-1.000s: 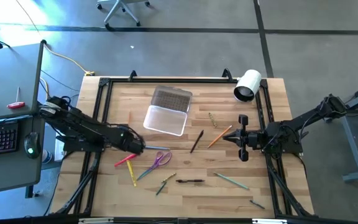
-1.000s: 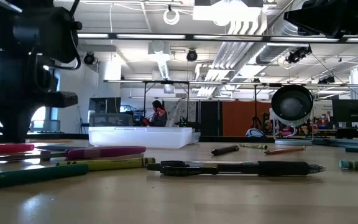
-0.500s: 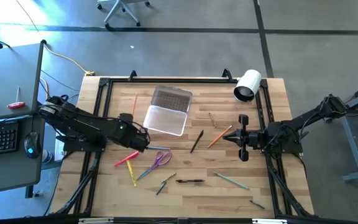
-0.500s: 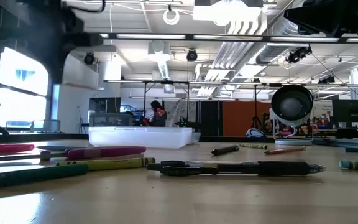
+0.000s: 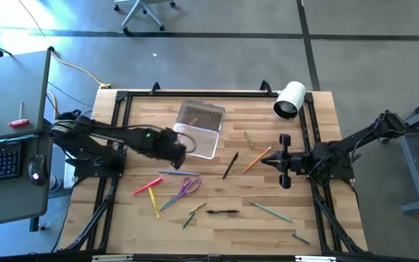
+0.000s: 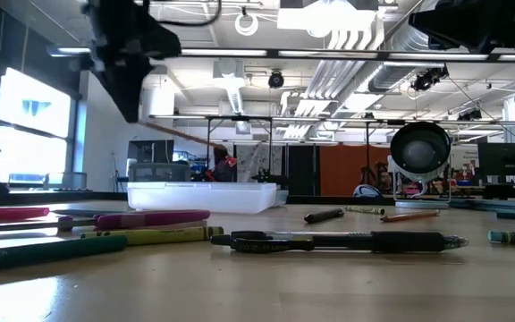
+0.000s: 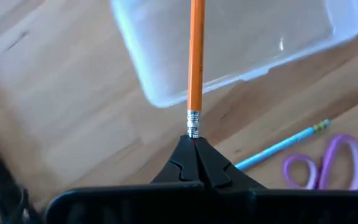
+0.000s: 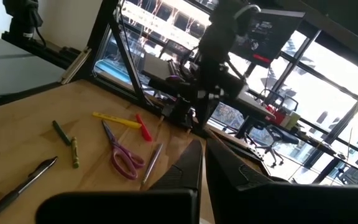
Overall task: Pick & place school supplies into a supply box
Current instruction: Put the orange pencil into the black supply box
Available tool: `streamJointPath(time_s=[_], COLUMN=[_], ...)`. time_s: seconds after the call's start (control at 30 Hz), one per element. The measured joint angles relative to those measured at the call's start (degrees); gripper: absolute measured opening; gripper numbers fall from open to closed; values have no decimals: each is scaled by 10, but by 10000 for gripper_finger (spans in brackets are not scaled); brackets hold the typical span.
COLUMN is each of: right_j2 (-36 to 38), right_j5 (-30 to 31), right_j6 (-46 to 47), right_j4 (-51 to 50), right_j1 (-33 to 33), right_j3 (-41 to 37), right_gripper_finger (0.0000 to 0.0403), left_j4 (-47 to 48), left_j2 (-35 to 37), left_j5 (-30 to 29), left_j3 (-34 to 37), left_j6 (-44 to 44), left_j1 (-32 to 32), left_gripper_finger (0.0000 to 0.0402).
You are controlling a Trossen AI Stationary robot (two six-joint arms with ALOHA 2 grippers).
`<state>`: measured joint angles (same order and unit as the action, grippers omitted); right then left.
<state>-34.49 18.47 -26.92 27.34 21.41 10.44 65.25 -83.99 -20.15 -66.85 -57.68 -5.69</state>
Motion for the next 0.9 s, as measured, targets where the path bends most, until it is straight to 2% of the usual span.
streamJointPath(time_s=[0.13,0.23,0.37,0.5,0.6,0.67,0.77,0.9], right_j2=[0,0,0,0,0,0,0,0], right_j5=[0,0,1,1,2,2,3,6], right_j6=[0,3,24,27,27,26,25,25], right_j4=[5,8,9,8,8,10,10,10], right_j1=[0,0,0,0,0,0,0,0], right_j3=[0,0,0,0,0,0,0,0], right_gripper_finger=[0,0,0,0,0,0,0,0], left_j4=[-69,-125,-147,-133,-110,-88,-69,-45], left_j2=[-42,-76,-123,-156,-164,-165,-163,-160], left_j5=[28,70,109,120,114,91,47,35], left_j3=[0,0,0,0,0,0,0,0], left_j6=[177,296,390,478,524,541,547,547], left_j1=[61,102,147,176,182,181,176,177], left_gripper_finger=[10,15,10,13,26,30,30,30])
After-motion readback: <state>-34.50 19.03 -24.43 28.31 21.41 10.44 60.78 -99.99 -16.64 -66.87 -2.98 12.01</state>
